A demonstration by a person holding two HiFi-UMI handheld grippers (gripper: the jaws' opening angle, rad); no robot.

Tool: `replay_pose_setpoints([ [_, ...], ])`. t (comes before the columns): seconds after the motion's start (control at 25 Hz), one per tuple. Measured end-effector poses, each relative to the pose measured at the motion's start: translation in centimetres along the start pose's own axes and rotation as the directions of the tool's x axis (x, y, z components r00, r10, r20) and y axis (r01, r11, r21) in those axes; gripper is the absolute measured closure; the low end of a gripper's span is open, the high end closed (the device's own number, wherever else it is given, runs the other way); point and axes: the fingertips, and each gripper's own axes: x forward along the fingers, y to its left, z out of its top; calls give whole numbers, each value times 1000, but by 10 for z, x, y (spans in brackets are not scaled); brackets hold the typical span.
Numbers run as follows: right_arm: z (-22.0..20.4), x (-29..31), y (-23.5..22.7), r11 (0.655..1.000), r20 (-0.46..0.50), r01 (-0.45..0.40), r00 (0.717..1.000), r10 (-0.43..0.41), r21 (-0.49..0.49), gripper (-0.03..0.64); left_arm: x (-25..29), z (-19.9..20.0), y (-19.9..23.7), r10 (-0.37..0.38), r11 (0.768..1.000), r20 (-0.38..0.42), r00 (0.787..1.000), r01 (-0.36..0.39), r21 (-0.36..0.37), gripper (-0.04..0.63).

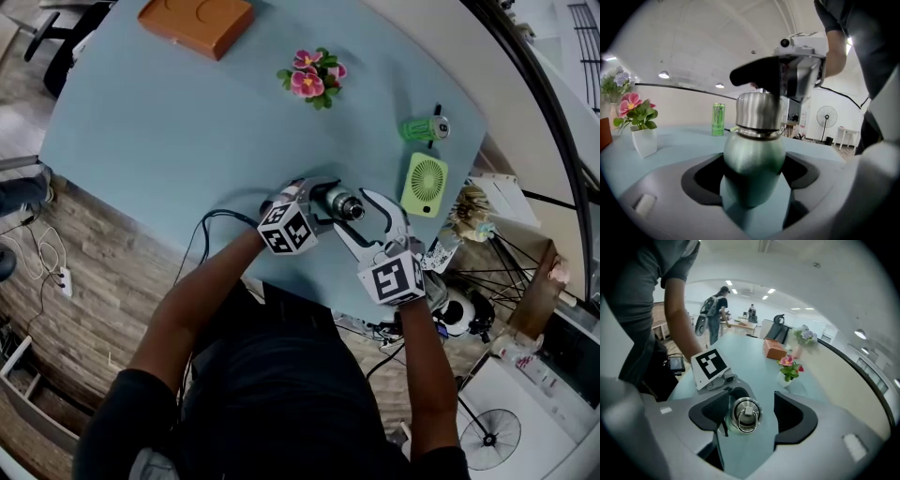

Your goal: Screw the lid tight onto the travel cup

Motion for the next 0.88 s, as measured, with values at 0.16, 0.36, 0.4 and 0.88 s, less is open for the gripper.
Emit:
replay_pose_setpoints([
  [0.16, 2, -5, 6, 937, -172, -233, 966, 193, -262, 336, 0, 0, 0, -1, 1000, 3, 1000, 1, 1, 169],
  [0.36, -11, -1, 9, 769, -371, -443, 883, 287, -460, 336, -1, 1, -1, -7, 1000, 5, 1000, 7, 2, 169],
  [0.4, -13, 0, 11, 742, -392, -471, 870, 300, -477, 336, -1, 1, -1, -8, 1000, 5, 1000, 8, 1, 169],
  [0.88, -27, 9, 16, 740, -396, -511, 848, 352, -436, 380, -1, 1, -2, -16, 1000, 5, 1000, 16, 2, 169],
])
